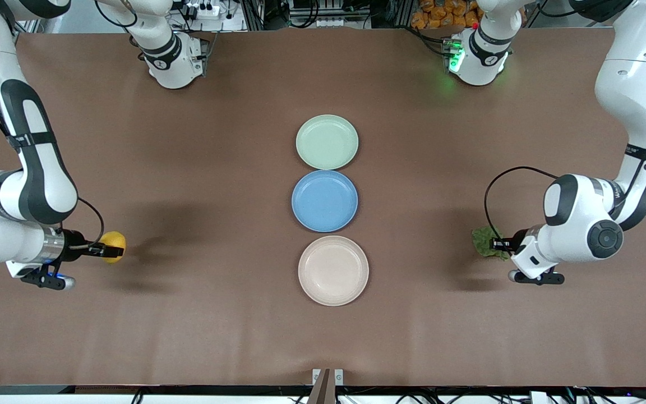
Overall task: Pick lemon and lettuce from plates
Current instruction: 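Carry the lemon away from the plates with the right gripper, then release the lettuce on the table while the right gripper releases the lemon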
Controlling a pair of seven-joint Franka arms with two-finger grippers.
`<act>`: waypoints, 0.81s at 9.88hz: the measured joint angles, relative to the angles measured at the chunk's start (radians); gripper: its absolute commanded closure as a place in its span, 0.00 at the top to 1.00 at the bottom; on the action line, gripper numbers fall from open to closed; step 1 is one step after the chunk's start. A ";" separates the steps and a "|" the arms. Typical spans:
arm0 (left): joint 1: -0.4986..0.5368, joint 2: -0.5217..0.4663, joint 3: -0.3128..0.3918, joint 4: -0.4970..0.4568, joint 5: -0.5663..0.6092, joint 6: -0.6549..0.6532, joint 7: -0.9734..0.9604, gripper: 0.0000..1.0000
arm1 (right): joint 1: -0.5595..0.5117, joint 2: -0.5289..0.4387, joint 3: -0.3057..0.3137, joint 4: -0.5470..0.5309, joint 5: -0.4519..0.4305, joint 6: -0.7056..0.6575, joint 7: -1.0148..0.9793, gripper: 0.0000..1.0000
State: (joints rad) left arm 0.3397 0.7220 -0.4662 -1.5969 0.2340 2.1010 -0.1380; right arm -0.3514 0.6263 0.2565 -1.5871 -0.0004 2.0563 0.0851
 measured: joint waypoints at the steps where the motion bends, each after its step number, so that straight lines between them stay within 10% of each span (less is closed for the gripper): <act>1: 0.002 -0.016 0.000 0.009 0.001 0.000 0.000 1.00 | -0.005 -0.010 0.000 -0.033 -0.001 0.021 0.000 0.00; 3: 0.003 -0.092 0.000 0.023 0.002 -0.029 0.000 1.00 | -0.004 -0.019 0.003 -0.064 -0.001 0.036 0.004 0.05; 6: 0.002 -0.279 -0.005 0.033 0.002 -0.152 0.000 1.00 | -0.005 -0.019 0.002 -0.098 -0.001 0.044 0.006 0.42; 7: 0.002 -0.339 -0.006 0.035 -0.003 -0.198 0.000 1.00 | -0.005 -0.019 0.002 -0.113 -0.001 0.048 0.006 0.93; 8: 0.002 -0.394 -0.006 0.044 -0.029 -0.250 0.000 1.00 | -0.004 -0.019 0.003 -0.122 -0.001 0.048 0.007 1.00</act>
State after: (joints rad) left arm 0.3415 0.3281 -0.4726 -1.5531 0.2047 1.8505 -0.1384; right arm -0.3556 0.6073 0.2592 -1.7091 -0.0010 2.1044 0.0923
